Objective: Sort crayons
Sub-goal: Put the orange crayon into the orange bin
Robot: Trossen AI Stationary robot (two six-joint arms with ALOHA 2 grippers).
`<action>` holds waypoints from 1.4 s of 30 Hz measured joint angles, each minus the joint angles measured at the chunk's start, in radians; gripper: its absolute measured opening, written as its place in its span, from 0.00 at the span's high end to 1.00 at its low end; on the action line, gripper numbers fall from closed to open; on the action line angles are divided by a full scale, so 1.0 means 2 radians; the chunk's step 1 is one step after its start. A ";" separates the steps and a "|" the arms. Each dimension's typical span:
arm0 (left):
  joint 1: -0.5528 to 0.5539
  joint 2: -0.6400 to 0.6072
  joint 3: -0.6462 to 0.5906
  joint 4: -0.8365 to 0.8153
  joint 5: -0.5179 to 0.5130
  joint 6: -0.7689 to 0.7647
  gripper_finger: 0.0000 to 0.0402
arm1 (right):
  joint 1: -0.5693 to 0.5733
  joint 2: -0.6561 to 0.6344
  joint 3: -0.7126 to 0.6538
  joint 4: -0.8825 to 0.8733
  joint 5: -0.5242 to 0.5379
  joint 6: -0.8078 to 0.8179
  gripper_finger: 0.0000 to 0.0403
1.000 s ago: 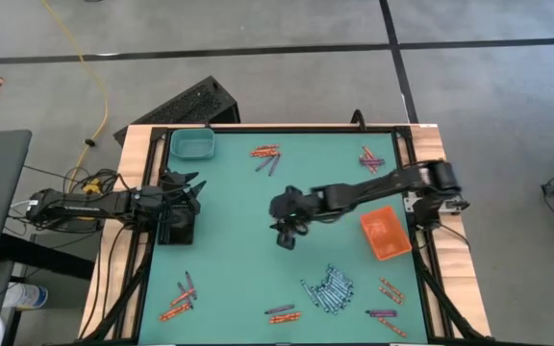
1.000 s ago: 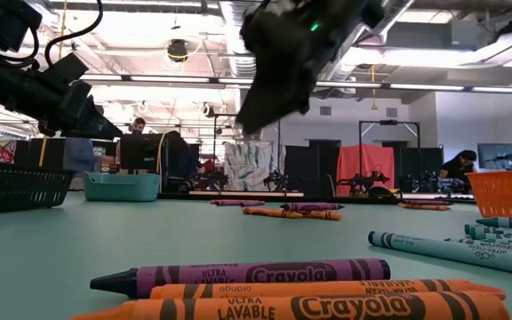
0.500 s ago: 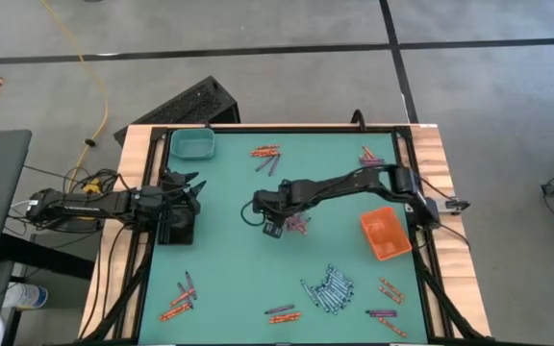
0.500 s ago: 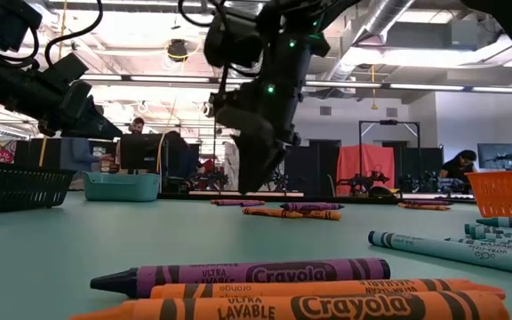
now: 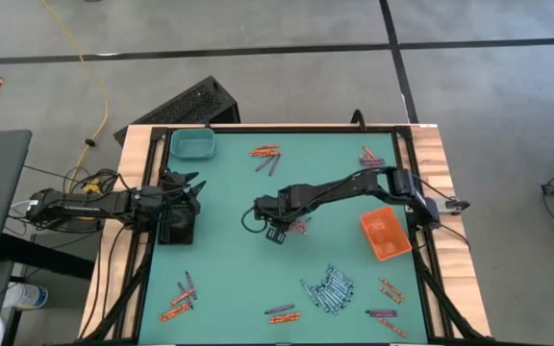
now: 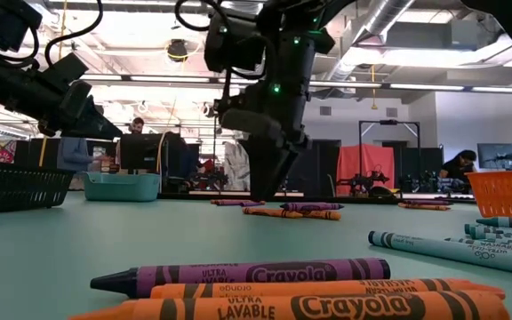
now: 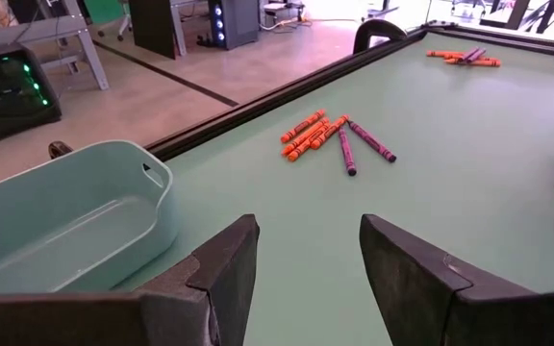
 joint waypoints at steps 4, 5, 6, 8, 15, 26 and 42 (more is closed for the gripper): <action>0.000 0.000 0.000 0.000 0.000 0.000 0.56 | 0.001 0.000 0.000 -0.002 0.003 0.007 0.64; 0.000 0.000 0.000 0.000 0.000 0.000 0.56 | 0.000 0.000 0.000 -0.002 0.003 0.008 0.64; 0.000 0.000 0.000 0.000 0.000 0.000 0.56 | 0.000 0.004 0.000 -0.001 0.004 0.008 0.64; 0.000 0.000 0.000 0.000 0.000 0.000 0.56 | -0.003 0.008 0.000 -0.005 0.004 0.011 0.64; 0.000 0.000 0.000 0.000 0.000 0.000 0.56 | -0.001 0.032 0.003 -0.002 -0.006 0.012 0.64; 0.000 0.000 0.000 0.000 0.000 0.000 0.56 | 0.008 0.035 0.015 -0.005 -0.005 0.020 0.73; 0.000 0.000 0.000 0.000 0.000 0.000 0.56 | 0.014 0.038 0.030 0.035 -0.061 0.011 0.90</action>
